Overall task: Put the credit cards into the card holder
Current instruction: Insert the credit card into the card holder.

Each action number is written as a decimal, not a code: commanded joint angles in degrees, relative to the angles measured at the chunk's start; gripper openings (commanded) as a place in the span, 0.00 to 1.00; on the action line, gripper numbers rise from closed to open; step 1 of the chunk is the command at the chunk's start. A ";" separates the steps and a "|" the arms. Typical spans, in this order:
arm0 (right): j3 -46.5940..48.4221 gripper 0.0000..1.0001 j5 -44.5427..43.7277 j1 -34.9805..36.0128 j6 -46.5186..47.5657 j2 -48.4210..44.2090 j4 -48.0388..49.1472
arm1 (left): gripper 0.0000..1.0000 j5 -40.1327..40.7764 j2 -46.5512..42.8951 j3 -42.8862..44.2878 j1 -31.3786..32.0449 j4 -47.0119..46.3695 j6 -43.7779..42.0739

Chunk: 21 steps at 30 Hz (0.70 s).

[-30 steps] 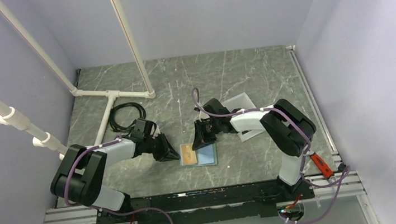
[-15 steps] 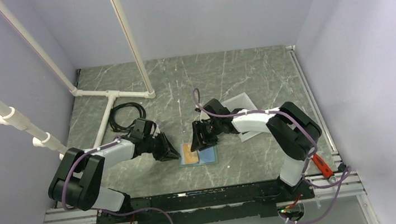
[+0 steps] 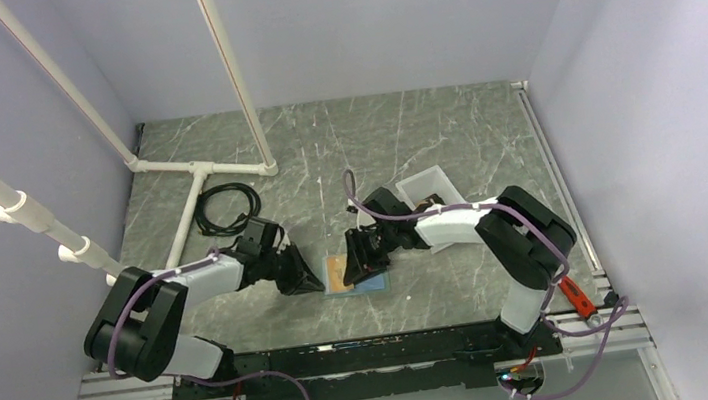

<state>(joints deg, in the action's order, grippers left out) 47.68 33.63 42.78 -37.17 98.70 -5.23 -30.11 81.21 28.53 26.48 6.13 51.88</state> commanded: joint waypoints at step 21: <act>10.69 0.73 -17.97 -2.64 14.21 -15.65 -20.47 | 0.39 10.02 -13.35 6.08 -5.13 19.32 -5.95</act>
<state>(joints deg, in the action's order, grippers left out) 53.28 24.58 43.90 -30.63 92.86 -17.23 -20.75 70.24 30.98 21.82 20.38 49.56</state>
